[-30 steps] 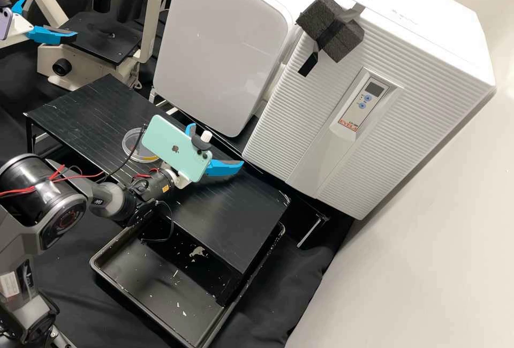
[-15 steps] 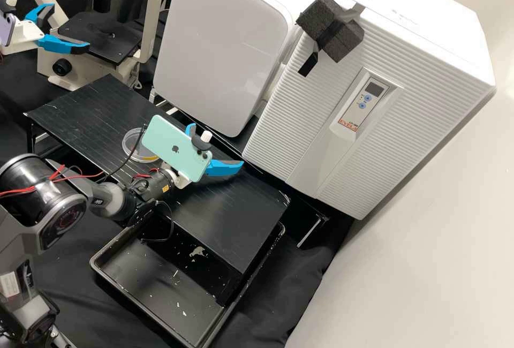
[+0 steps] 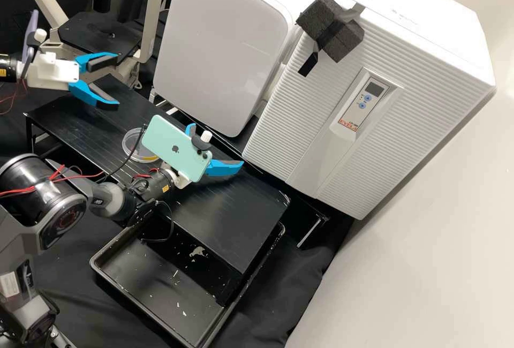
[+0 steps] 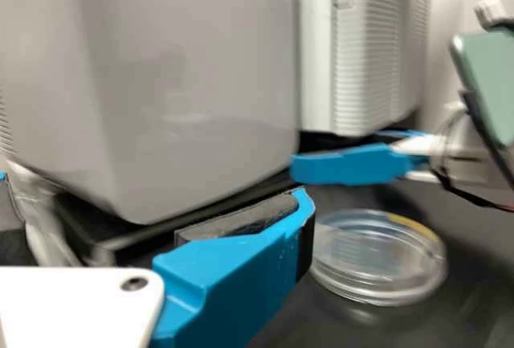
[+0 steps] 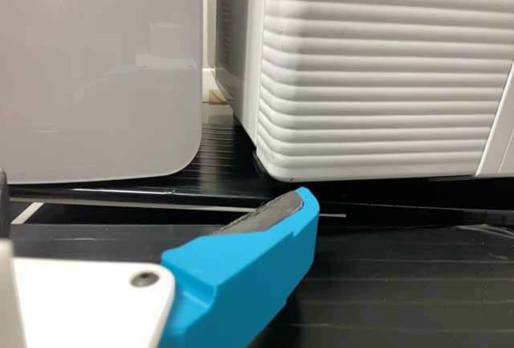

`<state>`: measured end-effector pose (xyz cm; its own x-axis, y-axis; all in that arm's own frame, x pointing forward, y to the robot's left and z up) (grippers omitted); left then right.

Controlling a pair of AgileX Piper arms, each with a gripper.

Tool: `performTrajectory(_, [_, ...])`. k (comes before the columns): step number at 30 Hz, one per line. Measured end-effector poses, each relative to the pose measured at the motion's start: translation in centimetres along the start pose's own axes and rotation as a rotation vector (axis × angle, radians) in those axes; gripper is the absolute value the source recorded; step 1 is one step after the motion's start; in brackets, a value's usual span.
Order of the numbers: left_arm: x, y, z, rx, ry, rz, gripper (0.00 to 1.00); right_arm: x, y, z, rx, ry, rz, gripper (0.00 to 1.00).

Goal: Place the petri dish on the microscope

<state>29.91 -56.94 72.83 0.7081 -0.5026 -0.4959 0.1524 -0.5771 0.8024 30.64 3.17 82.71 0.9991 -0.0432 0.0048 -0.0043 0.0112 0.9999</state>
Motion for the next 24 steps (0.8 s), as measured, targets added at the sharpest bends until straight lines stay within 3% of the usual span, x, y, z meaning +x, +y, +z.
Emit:
performTrajectory(5, [1.1, -2.4, -0.2, -0.070, -0.017, -0.109, 1.00, 0.0, 0.0, 0.0, 0.000, 0.000, 0.000, 1.00])
performTrajectory(9, [0.9, -3.4, 0.1, -0.097, -0.054, -0.153, 1.00, 0.0, 0.0, 0.0, 0.000, 0.000, 0.000, 1.00])
performTrajectory(15, [-0.5, -3.8, 0.9, -0.110, -0.098, -0.152, 1.00, 0.0, 0.0, 0.0, 0.000, 0.000, 0.000, 1.00])
performTrajectory(24, [-1.4, -3.2, 1.1, -0.081, -0.128, -0.174, 1.00, 0.0, 0.0, 0.0, 0.000, 0.000, 0.000, 1.00])
